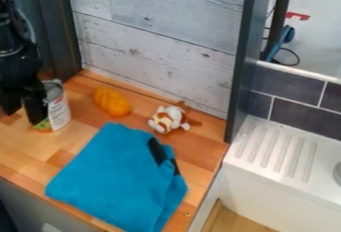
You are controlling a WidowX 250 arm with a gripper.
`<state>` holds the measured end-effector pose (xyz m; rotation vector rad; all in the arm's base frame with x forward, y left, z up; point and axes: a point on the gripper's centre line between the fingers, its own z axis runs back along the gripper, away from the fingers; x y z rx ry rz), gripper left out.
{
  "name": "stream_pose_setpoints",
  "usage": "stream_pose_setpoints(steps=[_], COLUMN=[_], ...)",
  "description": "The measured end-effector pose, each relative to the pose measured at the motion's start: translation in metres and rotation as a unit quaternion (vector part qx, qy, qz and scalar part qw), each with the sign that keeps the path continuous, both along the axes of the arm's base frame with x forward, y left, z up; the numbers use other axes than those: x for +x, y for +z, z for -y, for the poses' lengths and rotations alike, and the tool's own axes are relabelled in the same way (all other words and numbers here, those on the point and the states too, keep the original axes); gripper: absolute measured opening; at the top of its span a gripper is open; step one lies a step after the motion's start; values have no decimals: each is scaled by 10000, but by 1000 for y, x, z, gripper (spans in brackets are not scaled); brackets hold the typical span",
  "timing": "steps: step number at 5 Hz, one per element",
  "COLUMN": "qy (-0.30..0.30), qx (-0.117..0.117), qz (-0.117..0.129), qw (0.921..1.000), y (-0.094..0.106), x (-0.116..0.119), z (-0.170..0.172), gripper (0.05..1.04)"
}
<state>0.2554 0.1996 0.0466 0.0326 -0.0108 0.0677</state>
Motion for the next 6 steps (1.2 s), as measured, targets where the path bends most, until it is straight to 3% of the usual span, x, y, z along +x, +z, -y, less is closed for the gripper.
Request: stream_pose_setpoints(steps=[2, 3, 4, 5, 6], qy=[793, 972, 963, 998, 1033], qx=[-16, -39, 24, 238, 573], qz=[177, 158, 429, 618, 563], qw=[9967, 9951, 9944, 9928, 9914], y=[-5, -5, 16, 38, 67], x=[38, 35, 31, 14, -17], z=[-26, -29, -26, -16, -4], gripper=[1000, 1000, 1000, 1000, 1000])
